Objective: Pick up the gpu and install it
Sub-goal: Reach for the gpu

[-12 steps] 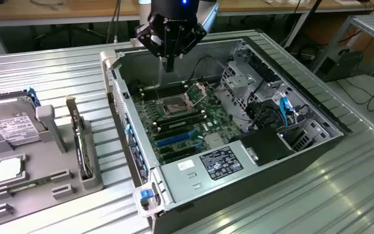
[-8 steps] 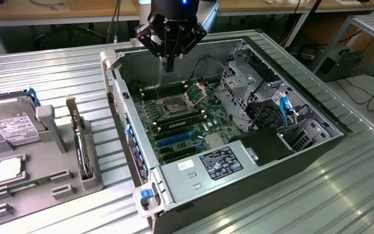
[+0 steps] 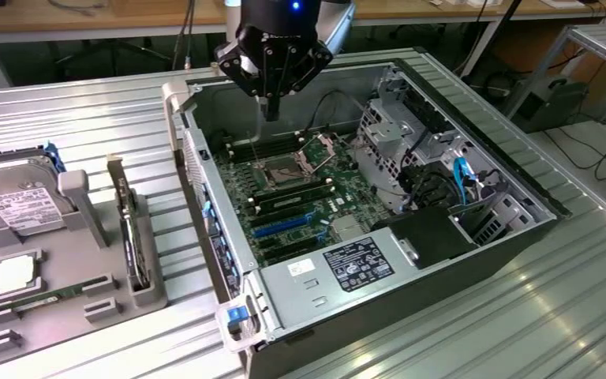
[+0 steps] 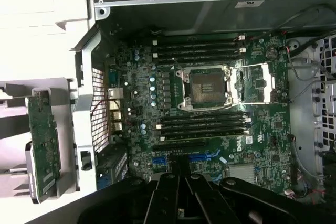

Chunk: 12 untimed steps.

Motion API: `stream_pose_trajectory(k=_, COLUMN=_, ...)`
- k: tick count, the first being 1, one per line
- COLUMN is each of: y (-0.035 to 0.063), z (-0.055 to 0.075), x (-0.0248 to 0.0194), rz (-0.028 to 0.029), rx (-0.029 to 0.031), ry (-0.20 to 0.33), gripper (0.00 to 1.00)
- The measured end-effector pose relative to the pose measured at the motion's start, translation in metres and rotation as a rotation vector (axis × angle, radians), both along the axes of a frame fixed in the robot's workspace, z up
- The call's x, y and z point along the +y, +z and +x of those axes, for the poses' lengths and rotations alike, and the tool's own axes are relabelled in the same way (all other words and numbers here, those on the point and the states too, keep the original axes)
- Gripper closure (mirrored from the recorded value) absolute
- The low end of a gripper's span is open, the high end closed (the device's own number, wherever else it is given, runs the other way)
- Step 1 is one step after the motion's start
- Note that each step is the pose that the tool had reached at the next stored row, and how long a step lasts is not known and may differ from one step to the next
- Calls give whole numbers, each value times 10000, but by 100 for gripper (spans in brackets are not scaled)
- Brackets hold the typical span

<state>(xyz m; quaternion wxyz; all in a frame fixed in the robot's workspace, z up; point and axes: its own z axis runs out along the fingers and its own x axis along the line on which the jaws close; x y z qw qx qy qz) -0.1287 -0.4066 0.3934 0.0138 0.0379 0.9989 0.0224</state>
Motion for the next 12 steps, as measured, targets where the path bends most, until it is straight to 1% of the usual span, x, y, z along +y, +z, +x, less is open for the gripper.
stream_pose_trajectory(k=3, y=-1, z=-93, x=-53, rz=1, rx=-4, ry=2, gripper=89)
stream_pose_trajectory(k=9, y=0, z=-323, x=-123, rz=0, rx=-3, ry=2, gripper=89)
stream_pose_trajectory(k=12, y=-1, z=-467, x=-158, rz=2, rx=-4, ry=0, gripper=89)
